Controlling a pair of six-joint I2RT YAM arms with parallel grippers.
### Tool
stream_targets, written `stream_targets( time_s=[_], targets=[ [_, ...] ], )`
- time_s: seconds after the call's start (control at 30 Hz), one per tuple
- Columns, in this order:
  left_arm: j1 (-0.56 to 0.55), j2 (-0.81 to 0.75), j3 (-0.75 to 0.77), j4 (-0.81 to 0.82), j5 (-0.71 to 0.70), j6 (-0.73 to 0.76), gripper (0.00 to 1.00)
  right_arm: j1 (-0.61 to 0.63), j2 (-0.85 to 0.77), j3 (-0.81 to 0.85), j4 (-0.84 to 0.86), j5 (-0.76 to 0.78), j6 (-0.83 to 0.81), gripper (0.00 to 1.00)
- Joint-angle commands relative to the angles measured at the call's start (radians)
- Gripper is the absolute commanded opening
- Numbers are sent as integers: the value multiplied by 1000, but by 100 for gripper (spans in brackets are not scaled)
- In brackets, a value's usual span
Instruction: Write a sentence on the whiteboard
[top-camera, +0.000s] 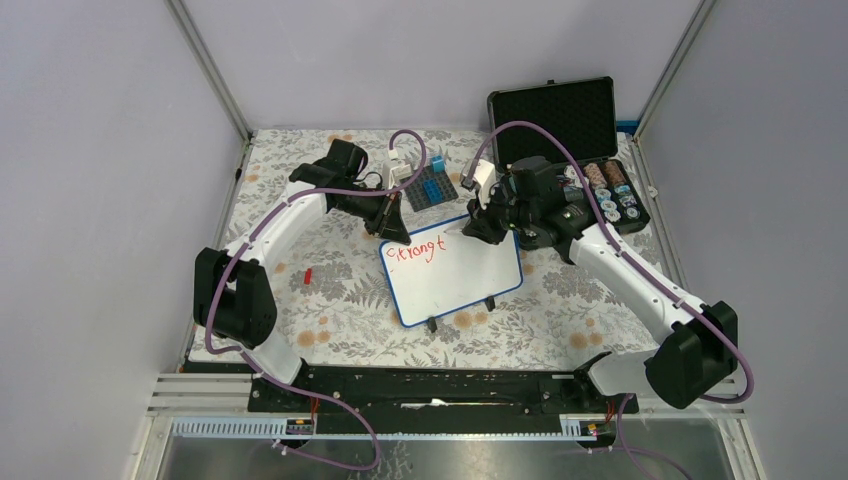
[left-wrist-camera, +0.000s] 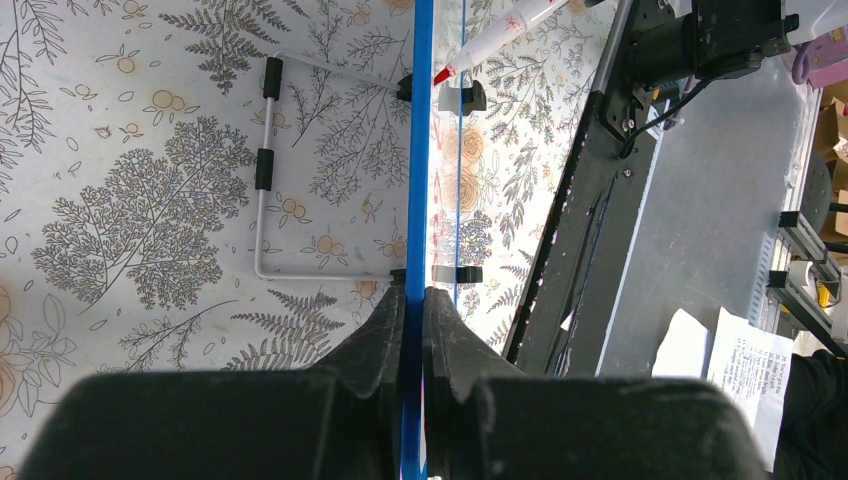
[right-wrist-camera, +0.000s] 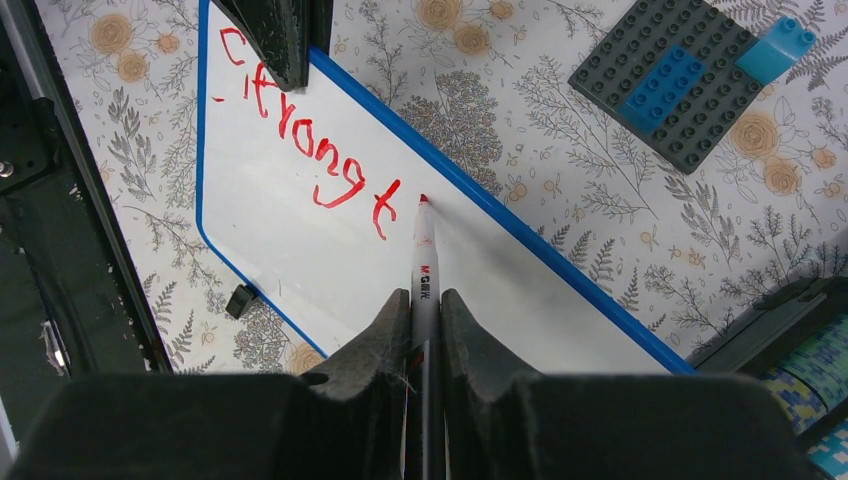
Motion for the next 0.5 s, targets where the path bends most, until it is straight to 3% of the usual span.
stream_targets(
  time_s=[0.0, 0.47],
  targets=[
    [-2, -17, 3, 33, -30, 24, 0, -6, 8, 36, 39, 7, 4, 0],
    [-3, -18, 1, 33, -32, 25, 0, -5, -21, -60, 38, -13, 3, 0]
  ],
)
